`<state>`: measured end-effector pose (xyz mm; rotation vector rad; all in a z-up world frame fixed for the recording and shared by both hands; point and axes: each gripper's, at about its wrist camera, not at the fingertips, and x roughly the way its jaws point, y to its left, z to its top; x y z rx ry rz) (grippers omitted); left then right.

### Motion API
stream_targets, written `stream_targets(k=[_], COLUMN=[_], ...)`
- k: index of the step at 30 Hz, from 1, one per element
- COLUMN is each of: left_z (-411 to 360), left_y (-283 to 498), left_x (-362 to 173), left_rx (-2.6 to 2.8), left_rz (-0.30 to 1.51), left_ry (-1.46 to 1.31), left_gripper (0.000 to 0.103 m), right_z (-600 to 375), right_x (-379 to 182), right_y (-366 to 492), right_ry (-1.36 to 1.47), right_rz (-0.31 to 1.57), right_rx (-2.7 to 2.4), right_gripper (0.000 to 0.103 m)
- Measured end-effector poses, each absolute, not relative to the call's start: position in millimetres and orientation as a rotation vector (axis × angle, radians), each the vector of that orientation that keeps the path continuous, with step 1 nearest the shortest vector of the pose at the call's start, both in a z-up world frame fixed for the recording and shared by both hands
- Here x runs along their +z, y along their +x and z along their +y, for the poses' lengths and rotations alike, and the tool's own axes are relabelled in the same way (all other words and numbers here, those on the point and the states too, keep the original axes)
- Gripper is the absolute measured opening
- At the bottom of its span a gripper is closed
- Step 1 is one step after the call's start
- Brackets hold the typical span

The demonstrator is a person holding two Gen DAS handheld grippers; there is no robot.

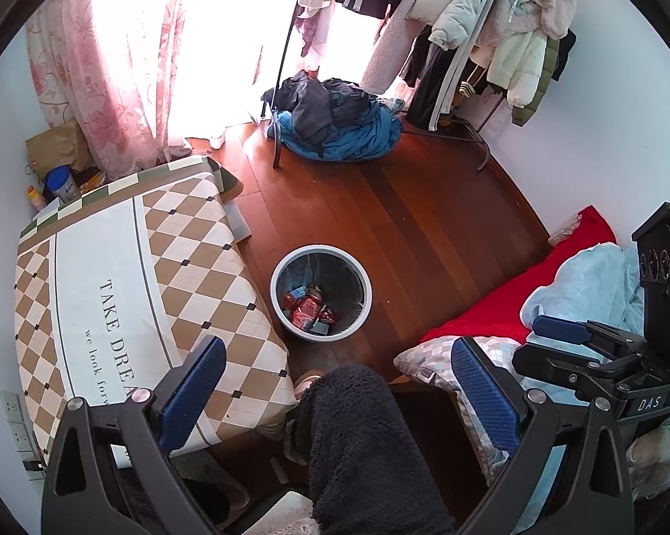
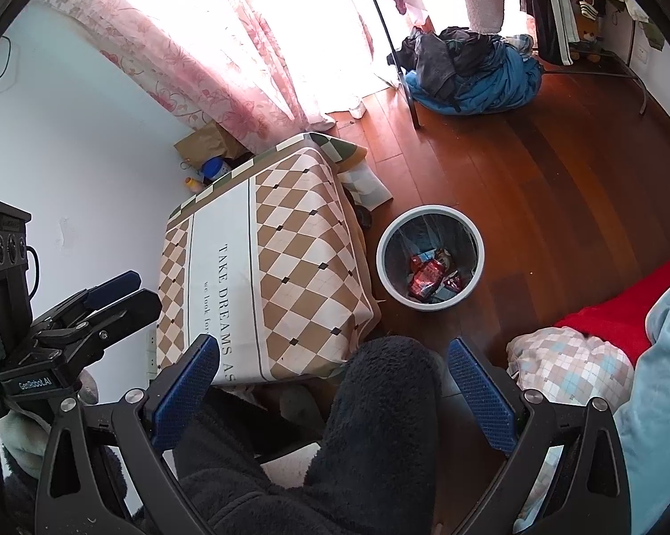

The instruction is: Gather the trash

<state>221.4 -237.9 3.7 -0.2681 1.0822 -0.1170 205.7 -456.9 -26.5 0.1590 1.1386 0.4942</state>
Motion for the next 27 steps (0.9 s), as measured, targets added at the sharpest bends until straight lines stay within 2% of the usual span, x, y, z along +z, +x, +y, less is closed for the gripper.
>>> stream_targets(k=[27], left_z=[-233], left_y=[235], left_x=[-6], left_rx=[-0.133], left_rz=[1.113], left_ry=[-0.294], left_gripper=[0.103], right_z=[-453], right_x=[-29], right_y=[220], right_ry=[0.15], right_rz=[1.172], right_rx=[0.517], right_gripper=[0.103])
